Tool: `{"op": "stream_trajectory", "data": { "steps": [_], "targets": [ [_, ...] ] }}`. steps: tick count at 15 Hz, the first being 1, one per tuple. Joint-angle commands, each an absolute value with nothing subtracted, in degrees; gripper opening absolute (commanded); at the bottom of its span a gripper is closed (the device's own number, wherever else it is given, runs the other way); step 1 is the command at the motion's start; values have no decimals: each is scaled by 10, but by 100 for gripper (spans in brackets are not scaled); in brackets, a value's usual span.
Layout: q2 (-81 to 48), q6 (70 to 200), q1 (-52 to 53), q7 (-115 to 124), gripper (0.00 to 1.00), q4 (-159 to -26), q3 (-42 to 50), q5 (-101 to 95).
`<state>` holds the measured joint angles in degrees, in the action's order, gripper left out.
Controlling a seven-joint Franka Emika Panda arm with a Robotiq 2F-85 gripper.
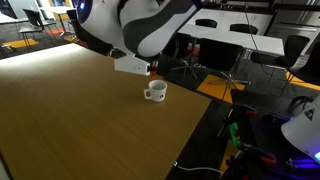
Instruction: Put the marker in the white cup
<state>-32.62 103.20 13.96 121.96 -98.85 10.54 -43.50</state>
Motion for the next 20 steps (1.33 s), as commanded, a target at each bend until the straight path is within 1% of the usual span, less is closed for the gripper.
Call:
{"op": "stream_trajectory", "data": {
  "steps": [1,8,20],
  "targets": [
    [-317,1018,117,1235,6,-1002,88,-459],
    [-355,1001,104,1241,6,-985,84,-475],
    [-445,900,109,1229,6,-912,74,-492]
  ]
}}
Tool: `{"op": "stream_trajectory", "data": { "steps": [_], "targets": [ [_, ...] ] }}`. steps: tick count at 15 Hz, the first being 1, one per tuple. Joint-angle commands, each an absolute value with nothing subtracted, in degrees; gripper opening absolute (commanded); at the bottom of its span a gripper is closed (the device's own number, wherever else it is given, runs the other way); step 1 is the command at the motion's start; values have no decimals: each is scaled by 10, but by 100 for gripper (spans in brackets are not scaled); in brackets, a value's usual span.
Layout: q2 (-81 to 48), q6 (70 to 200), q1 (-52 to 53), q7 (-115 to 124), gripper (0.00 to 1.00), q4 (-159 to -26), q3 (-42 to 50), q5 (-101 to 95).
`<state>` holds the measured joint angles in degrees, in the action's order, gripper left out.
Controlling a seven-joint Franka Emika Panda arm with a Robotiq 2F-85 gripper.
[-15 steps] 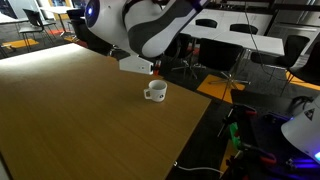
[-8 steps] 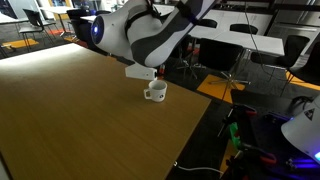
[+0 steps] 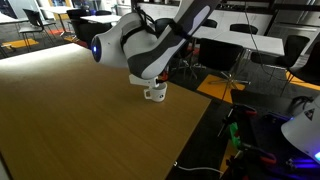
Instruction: Put the marker in the white cup
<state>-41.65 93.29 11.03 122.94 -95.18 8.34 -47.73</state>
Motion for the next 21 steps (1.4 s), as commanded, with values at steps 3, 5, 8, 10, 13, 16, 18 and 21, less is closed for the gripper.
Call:
{"op": "stream_trajectory", "data": {
  "steps": [3,5,8,10,13,16,18,21],
  "targets": [
    [-474,901,108,1222,6,-884,71,-505],
    [-490,909,108,1221,6,-869,71,-514],
    [-510,921,108,1220,6,-852,67,-530],
    [-520,928,109,1219,6,-844,62,-537],
    [-520,943,109,1217,56,-849,51,-543],
    [-494,954,108,1224,79,-874,43,-544],
    [-464,966,105,1233,94,-899,42,-543],
    [-418,977,101,1247,100,-928,42,-544]
  ]
}}
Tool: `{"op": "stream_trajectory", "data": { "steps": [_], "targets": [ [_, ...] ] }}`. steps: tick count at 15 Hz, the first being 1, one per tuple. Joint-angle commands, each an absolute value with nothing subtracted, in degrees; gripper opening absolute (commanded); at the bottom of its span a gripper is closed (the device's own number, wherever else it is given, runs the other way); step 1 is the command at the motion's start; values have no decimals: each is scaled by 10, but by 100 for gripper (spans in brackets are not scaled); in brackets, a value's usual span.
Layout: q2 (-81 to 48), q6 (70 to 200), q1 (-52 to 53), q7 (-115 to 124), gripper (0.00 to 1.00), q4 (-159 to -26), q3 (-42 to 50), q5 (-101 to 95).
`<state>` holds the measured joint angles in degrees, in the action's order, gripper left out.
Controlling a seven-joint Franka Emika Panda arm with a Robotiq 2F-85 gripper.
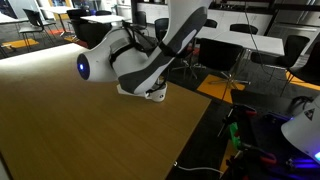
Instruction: Put the marker in the white cup
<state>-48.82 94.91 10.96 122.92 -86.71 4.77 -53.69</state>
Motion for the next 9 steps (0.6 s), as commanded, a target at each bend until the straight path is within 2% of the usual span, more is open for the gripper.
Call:
{"op": "stream_trajectory", "data": {
  "steps": [1,8,9],
  "targets": [
    [-403,981,99,1248,100,-937,42,-544],
    [-334,995,89,1246,100,-976,37,-542],
    [-367,969,93,1231,100,-936,39,-540]
  ]
}}
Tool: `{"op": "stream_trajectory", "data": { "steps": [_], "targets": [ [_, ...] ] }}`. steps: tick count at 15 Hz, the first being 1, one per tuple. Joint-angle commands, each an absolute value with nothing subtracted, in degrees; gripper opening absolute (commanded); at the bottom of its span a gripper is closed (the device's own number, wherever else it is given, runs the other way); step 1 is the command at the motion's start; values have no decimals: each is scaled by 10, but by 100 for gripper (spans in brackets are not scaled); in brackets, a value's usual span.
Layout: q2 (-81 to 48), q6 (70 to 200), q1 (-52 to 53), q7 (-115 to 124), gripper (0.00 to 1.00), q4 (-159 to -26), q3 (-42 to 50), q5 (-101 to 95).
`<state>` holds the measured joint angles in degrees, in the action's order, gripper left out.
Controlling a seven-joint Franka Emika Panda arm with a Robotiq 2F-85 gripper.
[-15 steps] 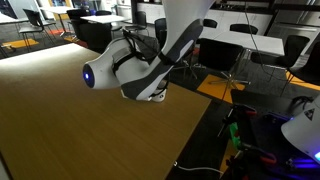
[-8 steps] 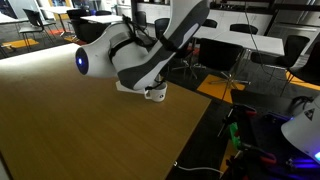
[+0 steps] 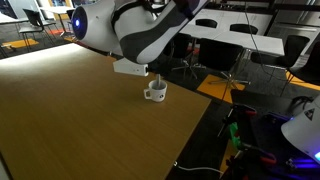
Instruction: Put the marker in the white cup
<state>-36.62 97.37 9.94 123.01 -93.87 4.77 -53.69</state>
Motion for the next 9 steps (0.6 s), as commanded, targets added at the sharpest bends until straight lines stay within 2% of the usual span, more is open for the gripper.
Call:
{"op": "stream_trajectory", "data": {
  "steps": [1,9],
  "targets": [
    [-362,971,92,1231,100,-941,39,-540],
    [-356,976,91,1231,100,-951,38,-540]
  ]
}}
